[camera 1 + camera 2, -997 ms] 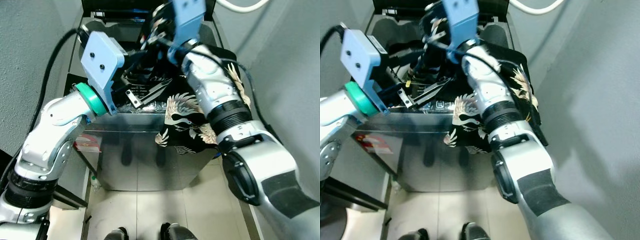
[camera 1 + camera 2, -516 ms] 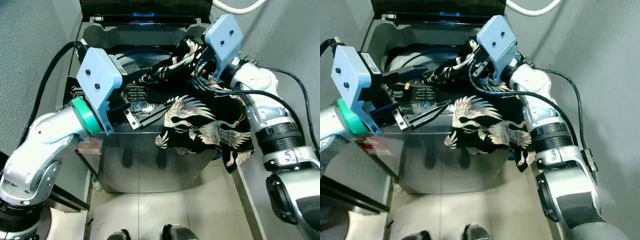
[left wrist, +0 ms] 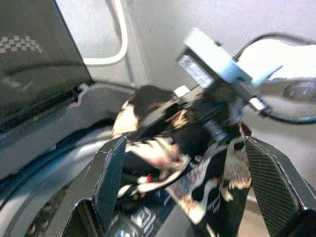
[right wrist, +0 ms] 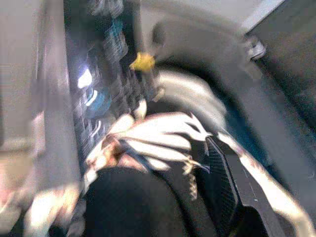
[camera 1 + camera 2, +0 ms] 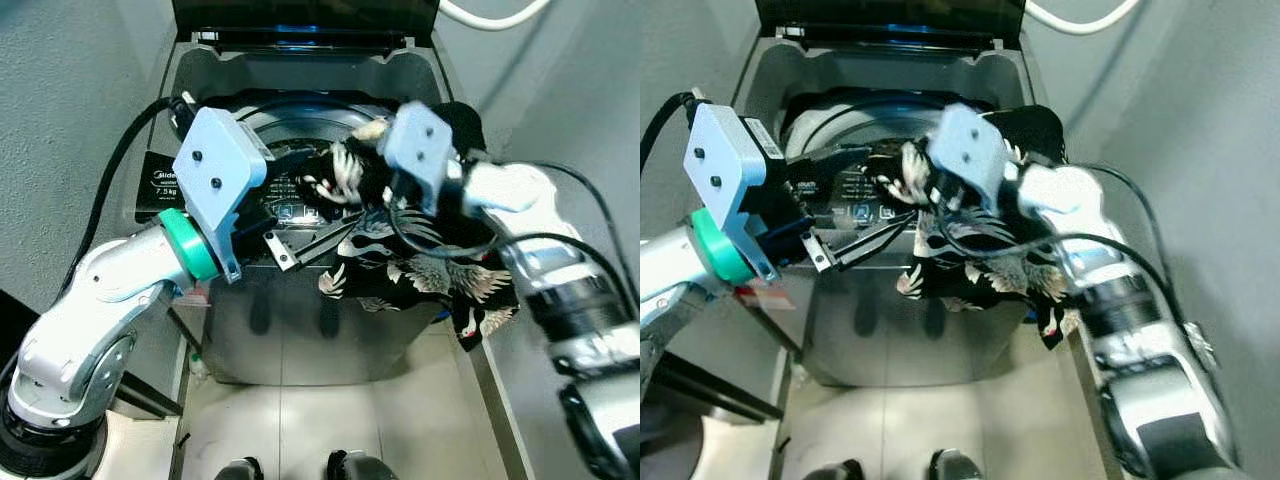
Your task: Clothes washing
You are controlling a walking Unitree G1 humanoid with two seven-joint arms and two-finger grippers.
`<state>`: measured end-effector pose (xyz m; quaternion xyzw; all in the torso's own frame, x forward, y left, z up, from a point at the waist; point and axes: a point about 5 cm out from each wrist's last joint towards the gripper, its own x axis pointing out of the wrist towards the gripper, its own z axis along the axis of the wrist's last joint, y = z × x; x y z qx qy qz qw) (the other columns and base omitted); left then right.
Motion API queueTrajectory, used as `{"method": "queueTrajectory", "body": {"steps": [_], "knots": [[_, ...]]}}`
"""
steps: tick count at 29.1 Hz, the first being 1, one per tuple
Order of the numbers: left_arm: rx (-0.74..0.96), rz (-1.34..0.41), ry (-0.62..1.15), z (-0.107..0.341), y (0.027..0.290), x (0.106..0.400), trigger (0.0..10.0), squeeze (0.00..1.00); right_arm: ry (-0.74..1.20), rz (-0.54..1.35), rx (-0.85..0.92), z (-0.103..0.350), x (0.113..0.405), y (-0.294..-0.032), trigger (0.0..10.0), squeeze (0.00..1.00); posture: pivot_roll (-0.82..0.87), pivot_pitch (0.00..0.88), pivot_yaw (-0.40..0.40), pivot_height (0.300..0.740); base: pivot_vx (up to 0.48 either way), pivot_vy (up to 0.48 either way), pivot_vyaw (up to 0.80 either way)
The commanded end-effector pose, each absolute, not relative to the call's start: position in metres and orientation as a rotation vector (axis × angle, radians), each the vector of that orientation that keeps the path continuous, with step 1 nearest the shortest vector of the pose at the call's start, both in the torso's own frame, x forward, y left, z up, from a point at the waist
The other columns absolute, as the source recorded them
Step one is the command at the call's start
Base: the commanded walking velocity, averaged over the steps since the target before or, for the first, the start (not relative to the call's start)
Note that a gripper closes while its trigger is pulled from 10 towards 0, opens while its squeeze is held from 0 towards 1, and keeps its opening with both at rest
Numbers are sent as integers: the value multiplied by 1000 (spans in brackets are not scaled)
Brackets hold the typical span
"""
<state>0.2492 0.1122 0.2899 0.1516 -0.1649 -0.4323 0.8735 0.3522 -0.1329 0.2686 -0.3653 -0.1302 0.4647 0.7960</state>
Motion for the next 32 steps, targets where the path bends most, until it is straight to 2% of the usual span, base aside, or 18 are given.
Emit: {"method": "queueTrajectory", "body": {"steps": [1, 4, 7, 12, 20, 27, 28, 30, 31, 32], "knots": [[316, -922, -340, 289, 111, 244, 10000, 0, -243, 996, -850, 264, 352, -143, 10000, 0, 30, 130, 18, 740, 0, 0, 0], [314, -923, -336, 289, 111, 243, 10000, 0, -221, 919, -881, 264, 357, -154, 10000, 0, 29, 130, 18, 740, 0, 0, 0], [309, -924, -333, 288, 109, 243, 10000, 0, -187, 724, -913, 263, 370, -174, 10000, 0, 28, 132, 19, 740, 0, 0, 0], [306, -923, -332, 289, 108, 243, 10000, 0, -176, 595, -886, 264, 375, -184, 10000, 0, 33, 132, 19, 740, 0, 0, 0], [303, -918, -326, 288, 108, 243, 10000, 0, -58, 640, -865, 243, 365, -204, 10000, 0, 27, 133, 17, 740, 0, 0, 0], [297, -915, -324, 287, 107, 243, 10000, 0, -2, 683, -702, 227, 365, -206, 10000, 0, 25, 133, 14, 740, 0, 0, 0], [296, -910, -323, 287, 107, 243, 10000, 0, 18, 697, -642, 218, 366, -203, 4627, 0, 27, 134, 13, 740, 0, 0, 0], [296, -909, -322, 287, 107, 243, 10000, 0, 24, 701, -629, 215, 366, -202, 4627, 0, 27, 134, 13, 740, 0, 0, 0], [296, -906, -321, 287, 107, 243, 10000, 0, 29, 708, -617, 213, 365, -200, 1804, 0, 27, 135, 13, 740, 0, 0, 0], [296, -905, -321, 287, 107, 243, 10000, 0, 36, 716, -605, 211, 365, -198, 1255, 0, 28, 135, 13, 740, 0, 0, 0]]}}
